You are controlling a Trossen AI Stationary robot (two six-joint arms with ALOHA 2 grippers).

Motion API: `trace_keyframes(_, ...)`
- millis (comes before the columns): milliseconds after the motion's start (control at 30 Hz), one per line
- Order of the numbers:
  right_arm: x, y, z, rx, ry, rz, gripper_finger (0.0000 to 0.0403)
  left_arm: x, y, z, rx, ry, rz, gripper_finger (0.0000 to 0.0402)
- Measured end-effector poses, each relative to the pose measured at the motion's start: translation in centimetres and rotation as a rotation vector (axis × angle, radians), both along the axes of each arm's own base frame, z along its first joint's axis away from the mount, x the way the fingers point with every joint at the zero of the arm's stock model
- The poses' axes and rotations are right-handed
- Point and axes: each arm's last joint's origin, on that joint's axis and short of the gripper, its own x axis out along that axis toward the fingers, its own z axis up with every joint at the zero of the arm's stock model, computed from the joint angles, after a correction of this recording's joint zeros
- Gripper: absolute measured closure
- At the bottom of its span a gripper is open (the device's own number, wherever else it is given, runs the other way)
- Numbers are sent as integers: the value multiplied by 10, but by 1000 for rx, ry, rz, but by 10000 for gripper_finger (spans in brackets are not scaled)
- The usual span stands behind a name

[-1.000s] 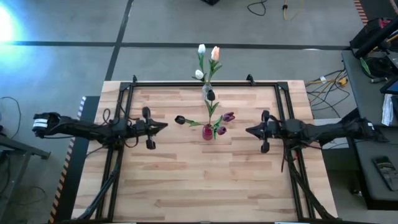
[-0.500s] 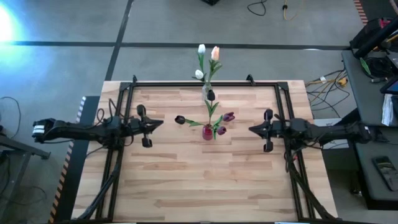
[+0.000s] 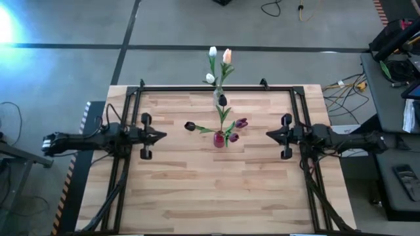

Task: Sort flowers into vase by color
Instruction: Return to Home Position

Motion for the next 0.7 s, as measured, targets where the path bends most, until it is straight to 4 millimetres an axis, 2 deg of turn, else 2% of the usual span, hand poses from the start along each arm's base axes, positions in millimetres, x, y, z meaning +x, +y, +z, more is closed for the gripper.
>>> trace_keyframes(167,-4,0,-1,3,2,-6,394,-9,1,-11,-34,91,13,401)
trace_keyframes(300,-3,-2,-4,12,26,-62,394,-9,1,-16,-69,144,20,401)
trace_keyframes(600,-4,-4,-2,2,9,-140,394,-10,4,-18,-149,144,83,401)
trace_keyframes(700,-4,-6,-5,-13,43,-214,394,-10,5,-18,-183,144,113,401)
